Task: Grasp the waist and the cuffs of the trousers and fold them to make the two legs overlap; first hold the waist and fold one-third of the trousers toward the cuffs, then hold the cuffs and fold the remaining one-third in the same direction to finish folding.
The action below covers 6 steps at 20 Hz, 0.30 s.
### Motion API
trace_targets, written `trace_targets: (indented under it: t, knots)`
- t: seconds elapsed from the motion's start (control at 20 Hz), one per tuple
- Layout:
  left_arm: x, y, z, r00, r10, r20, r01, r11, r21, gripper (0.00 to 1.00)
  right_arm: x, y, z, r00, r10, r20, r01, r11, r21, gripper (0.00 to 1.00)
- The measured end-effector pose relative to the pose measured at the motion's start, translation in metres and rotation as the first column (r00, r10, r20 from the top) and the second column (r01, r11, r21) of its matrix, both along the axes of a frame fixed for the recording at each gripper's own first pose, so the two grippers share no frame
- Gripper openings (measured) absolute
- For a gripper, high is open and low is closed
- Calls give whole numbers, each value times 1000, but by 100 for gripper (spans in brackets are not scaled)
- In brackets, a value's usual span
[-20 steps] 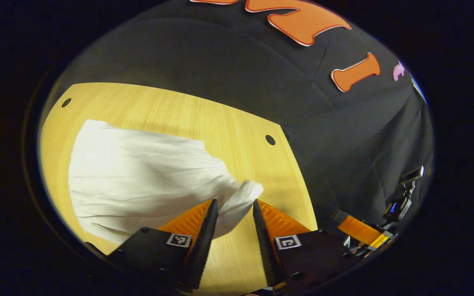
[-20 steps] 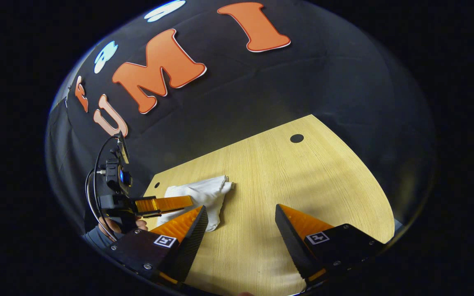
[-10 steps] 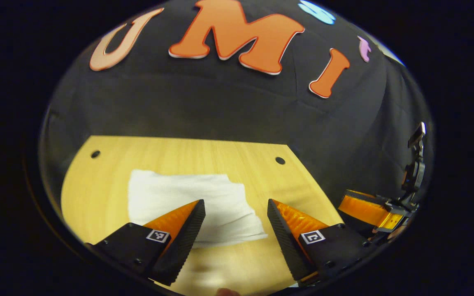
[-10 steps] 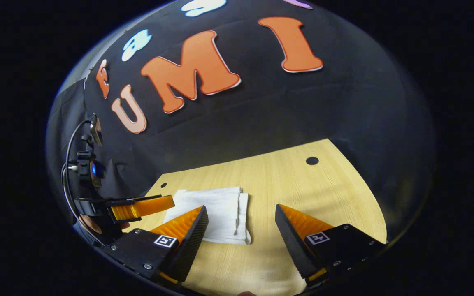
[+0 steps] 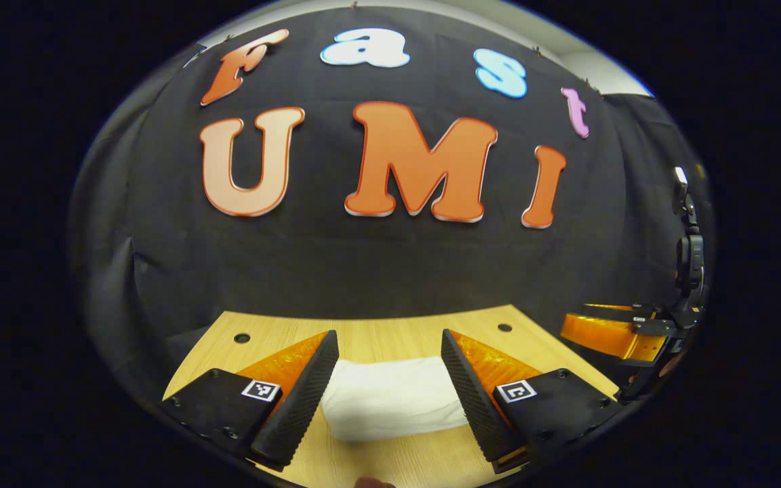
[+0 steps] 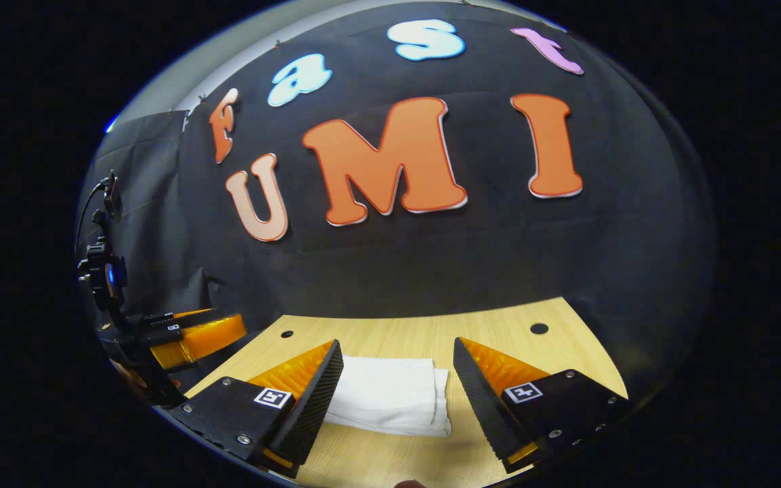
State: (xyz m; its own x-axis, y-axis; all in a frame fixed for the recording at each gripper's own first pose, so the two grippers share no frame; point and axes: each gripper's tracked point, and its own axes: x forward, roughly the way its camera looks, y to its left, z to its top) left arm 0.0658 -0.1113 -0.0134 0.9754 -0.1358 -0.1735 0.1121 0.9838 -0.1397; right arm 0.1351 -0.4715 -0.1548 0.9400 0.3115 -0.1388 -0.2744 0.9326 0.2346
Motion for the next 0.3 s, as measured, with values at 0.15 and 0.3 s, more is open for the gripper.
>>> trace_targets:
  t: [0.15,0.3]
  knots:
    - [-13,26,29,997,34,73,-36,999,33,100,-12,27,9,999,26,35,-25,999,-29,98]
    - [-25,40,54,988,66,140,-75,996,58,99,-19,39,18,997,15,75,-11,998,-58,98]
